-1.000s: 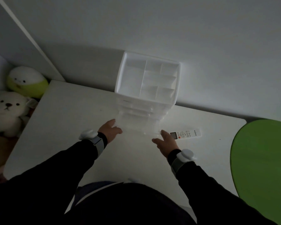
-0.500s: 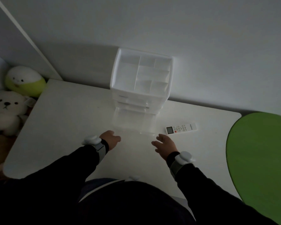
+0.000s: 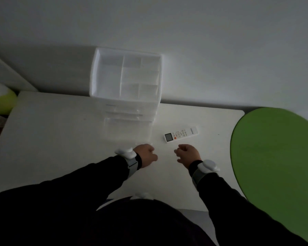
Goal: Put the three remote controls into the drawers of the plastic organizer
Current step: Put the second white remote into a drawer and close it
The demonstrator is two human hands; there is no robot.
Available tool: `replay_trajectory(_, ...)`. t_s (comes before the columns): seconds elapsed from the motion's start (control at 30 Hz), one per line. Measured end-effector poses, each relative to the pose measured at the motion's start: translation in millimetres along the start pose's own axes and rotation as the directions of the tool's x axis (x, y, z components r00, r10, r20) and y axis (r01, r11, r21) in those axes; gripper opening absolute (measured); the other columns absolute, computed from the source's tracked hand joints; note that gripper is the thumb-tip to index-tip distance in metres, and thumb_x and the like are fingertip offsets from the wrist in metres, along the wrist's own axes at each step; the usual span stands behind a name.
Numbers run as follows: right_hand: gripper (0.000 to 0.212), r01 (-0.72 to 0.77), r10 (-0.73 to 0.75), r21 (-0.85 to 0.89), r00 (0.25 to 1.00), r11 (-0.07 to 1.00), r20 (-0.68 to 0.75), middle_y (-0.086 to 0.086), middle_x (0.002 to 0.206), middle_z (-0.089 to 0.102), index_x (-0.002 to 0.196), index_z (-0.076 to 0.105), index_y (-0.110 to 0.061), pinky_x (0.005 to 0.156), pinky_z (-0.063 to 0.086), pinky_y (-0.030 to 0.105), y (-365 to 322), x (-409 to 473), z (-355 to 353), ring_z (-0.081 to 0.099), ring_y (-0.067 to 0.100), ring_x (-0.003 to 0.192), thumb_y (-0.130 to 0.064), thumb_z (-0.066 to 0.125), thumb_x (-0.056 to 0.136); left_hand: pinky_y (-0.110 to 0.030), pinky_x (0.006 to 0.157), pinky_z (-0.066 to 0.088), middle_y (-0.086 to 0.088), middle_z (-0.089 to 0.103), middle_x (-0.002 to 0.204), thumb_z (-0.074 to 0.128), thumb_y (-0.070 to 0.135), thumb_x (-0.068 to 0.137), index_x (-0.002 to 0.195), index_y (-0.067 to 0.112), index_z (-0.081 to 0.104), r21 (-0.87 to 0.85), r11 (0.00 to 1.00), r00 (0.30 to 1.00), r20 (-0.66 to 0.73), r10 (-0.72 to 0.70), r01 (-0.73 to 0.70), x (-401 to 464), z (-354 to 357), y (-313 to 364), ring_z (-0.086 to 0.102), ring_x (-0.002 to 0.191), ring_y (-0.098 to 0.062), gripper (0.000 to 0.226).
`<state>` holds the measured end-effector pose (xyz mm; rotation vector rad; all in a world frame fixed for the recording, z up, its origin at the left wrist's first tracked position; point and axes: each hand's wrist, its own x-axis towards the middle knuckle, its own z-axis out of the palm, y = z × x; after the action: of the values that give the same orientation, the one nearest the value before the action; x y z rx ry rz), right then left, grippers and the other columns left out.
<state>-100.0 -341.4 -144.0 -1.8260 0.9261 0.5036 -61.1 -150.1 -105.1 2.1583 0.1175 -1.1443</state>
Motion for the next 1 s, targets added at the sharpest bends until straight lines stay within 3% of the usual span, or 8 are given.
replay_trajectory(0.1,0.065,0.004,-0.011,-0.097,0.998,0.995,-0.067,0.011,0.110,0.069,0.121,0.064,-0.006,0.095,0.053,0.052,2.5,20.5,-17.4,0.067,0.037,0.104,-0.038,0.071,0.064,-0.027,0.102,0.041,-0.007,0.054,0.138,0.067,0.031,0.076,0.134,0.015,0.048,0.006,1.000,1.000,-0.018,0.010,-0.009,7.1,9.1,17.6,0.052,0.125,-0.024,0.063)
replay_trajectory(0.2,0.053,0.012,-0.038,-0.210,0.992,0.978,-0.120,0.013,0.130,0.064,0.128,0.060,-0.006,0.103,0.043,0.035,-19.8,18.0,-34.0,0.058,0.032,0.123,-0.027,0.070,0.081,-0.028,0.102,0.042,-0.006,0.049,0.142,0.068,0.032,0.075,0.137,0.018,0.043,-0.024,1.000,1.000,-0.008,0.004,-0.004,15.8,16.1,32.6,0.051,0.126,-0.025,0.068)
replay_trajectory(0.27,0.051,0.018,-0.055,-0.245,0.988,0.969,-0.147,0.014,0.139,0.058,0.132,0.057,-0.007,0.103,0.041,0.032,-29.5,25.7,-42.7,0.054,0.031,0.127,-0.024,0.067,0.084,-0.029,0.099,0.045,-0.008,0.053,0.138,0.068,0.032,0.074,0.137,0.019,0.043,-0.035,0.999,1.000,0.003,-0.005,0.005,21.8,21.3,41.3,0.054,0.122,-0.028,0.069)
replay_trajectory(0.37,0.055,0.024,-0.071,-0.279,0.985,0.960,-0.159,0.016,0.143,0.053,0.136,0.053,-0.007,0.103,0.041,0.031,-38.5,39.0,-49.0,0.052,0.031,0.130,-0.023,0.066,0.085,-0.028,0.087,0.049,-0.012,0.063,0.122,0.069,0.026,0.074,0.132,0.016,0.047,-0.064,0.998,1.000,0.013,0.001,0.000,29.5,28.8,51.9,0.060,0.110,-0.030,0.063)
replay_trajectory(0.7,0.065,0.035,-0.086,-0.371,0.989,0.928,-0.120,0.020,0.145,0.046,0.142,0.042,-0.003,0.109,0.036,0.032,-38.3,56.8,-44.7,0.047,0.034,0.133,-0.023,0.065,0.085,-0.023,0.075,0.040,-0.002,0.054,0.101,0.070,0.022,0.071,0.129,0.021,0.049,-0.146,0.989,1.000,0.022,-0.005,0.008,48.6,26.9,58.8,0.054,0.090,-0.023,0.061)
replay_trajectory(0.8,0.066,-0.001,-0.056,-0.378,0.989,0.926,-0.139,0.021,0.144,0.045,0.144,0.040,-0.006,0.107,0.038,0.032,-27.5,55.2,-47.5,0.048,0.035,0.130,-0.026,0.064,0.085,-0.034,0.082,0.051,-0.008,0.065,0.104,0.073,0.031,0.052,0.116,0.017,0.056,-0.203,0.979,0.998,0.058,-0.009,0.021,53.3,29.7,52.4,0.061,0.095,-0.028,0.068)
replay_trajectory(0.9,0.064,-0.071,0.017,-0.361,0.989,0.930,-0.149,0.021,0.144,0.045,0.145,0.039,-0.009,0.105,0.040,0.035,-13.1,49.2,-49.5,0.050,0.037,0.129,-0.030,0.060,0.088,-0.037,0.084,0.050,-0.015,0.068,0.106,0.071,0.033,0.043,0.097,0.020,0.057,-0.211,0.977,0.996,0.090,-0.020,0.038,59.8,34.4,36.2,0.063,0.100,-0.032,0.058)
replay_trajectory(1.0,0.053,-0.094,0.058,-0.346,0.992,0.933,-0.112,0.021,0.140,0.053,0.140,0.049,-0.012,0.104,0.042,0.034,2.7,37.3,-47.0,0.054,0.036,0.126,-0.031,0.056,0.091,-0.037,0.079,0.048,-0.006,0.063,0.091,0.069,0.035,0.048,0.093,0.017,0.057,-0.139,0.989,0.991,0.129,-0.041,0.059,53.3,33.2,23.0,0.060,0.089,-0.027,0.050)
